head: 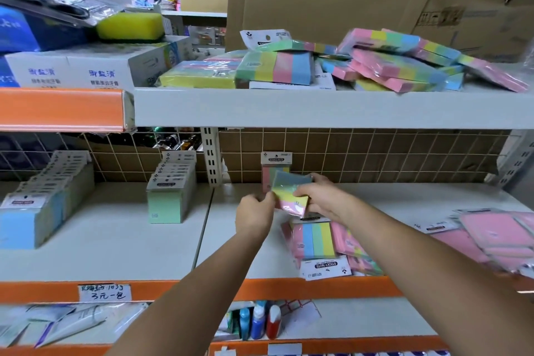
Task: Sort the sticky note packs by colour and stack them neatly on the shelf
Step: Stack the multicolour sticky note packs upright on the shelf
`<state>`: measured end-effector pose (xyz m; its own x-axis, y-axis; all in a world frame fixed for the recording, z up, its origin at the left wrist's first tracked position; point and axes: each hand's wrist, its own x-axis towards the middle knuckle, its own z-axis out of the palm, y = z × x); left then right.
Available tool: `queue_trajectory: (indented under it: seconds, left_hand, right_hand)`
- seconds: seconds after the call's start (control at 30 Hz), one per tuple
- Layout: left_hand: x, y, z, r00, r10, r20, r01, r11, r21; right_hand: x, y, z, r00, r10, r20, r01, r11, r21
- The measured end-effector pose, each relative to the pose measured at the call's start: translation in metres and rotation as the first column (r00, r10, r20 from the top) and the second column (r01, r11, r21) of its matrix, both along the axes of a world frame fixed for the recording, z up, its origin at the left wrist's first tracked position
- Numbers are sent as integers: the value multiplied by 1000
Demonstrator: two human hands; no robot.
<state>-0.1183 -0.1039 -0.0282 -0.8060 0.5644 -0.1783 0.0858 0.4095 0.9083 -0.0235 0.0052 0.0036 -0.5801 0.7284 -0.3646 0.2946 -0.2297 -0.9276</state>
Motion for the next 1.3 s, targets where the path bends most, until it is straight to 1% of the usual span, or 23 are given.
queue_trajectory:
  seconds: [0.13, 0.17, 0.23, 0.3, 0.37, 0.4, 0.47, 0.53, 0.6, 0.73, 0.8, 0.87, 0.9, 0.97, 1.03, 1.1, 1.13, 1.23, 1.3]
  left_hand:
    - [5, 3, -5, 987, -6, 158, -3, 998, 55]
    - [6, 4, -6, 982, -13, 190, -2, 997, 80]
    - [7, 6, -7, 959, -31, 281, -11, 989, 146]
    - [5, 8, -8, 929, -17, 369, -56, 981, 185]
    - [1, 11, -10, 919, -9, 394, -81, 974, 211]
    - [-1, 14, -14, 929, -23, 369, -63, 974, 218]
    - [-4, 18, -17, 967, -49, 251, -3, 979, 204]
    - [-6, 22, -19, 987, -65, 148, 37, 982, 185]
    - [-10, 27, -20, 991, -80, 106, 60, 981, 186]
    - [-22, 43, -29, 994, -94, 47, 84, 981, 172]
    - [-30, 53, -34, 994, -112, 12, 109, 980, 164]
    - [-37, 62, -36, 989, -143, -32, 146, 983, 110]
    - [-41, 68, -38, 987, -153, -51, 157, 985, 68]
    - [-45, 76, -40, 981, -191, -36, 191, 982, -1]
    - [-50, 83, -48, 974, -228, 4, 228, 973, -41]
    - [-57, 88, -55, 965, -257, 58, 262, 959, -106]
    - [-60, 89, -58, 958, -274, 84, 282, 953, -110]
    - [-71, 96, -71, 948, -316, 46, 313, 948, 59]
    - [-75, 100, -73, 948, -315, 32, 311, 945, 98]
  right_hand:
    - [-5, -5, 0, 979, -123, -162, 100, 985, -143]
    - [-5, -5, -2, 972, -138, -190, 105, 979, -173]
    - [-4, -4, -7, 974, -108, -197, 74, 982, -172]
    - [-2, -3, -13, 995, -40, -95, 34, 998, -61]
    - [0, -2, -20, 998, 19, 59, -25, 993, 112]
    - [0, -2, -23, 990, 37, 133, -63, 978, 198]
    - [-1, -4, -23, 970, 55, 237, -134, 934, 331]
    - [-5, -3, -24, 945, 41, 324, -195, 866, 459]
    - [-9, 2, -27, 934, 17, 356, -208, 836, 507]
    - [-24, 15, -31, 925, -20, 380, -190, 842, 506]
    - [-32, 23, -33, 903, -63, 424, -197, 817, 542]
    - [-42, 30, -39, 882, -92, 462, -207, 805, 556]
    - [-47, 34, -42, 879, -97, 467, -199, 816, 543]
    - [-57, 40, -51, 862, -106, 496, -181, 849, 496]
    - [-67, 44, -60, 836, -109, 538, -185, 867, 463]
    - [-77, 49, -69, 832, -114, 543, -162, 886, 434]
    - [-82, 50, -72, 831, -115, 544, -152, 894, 421]
    - [-91, 54, -77, 843, -109, 527, -122, 915, 384]
    - [-96, 53, -80, 869, -92, 487, -107, 925, 366]
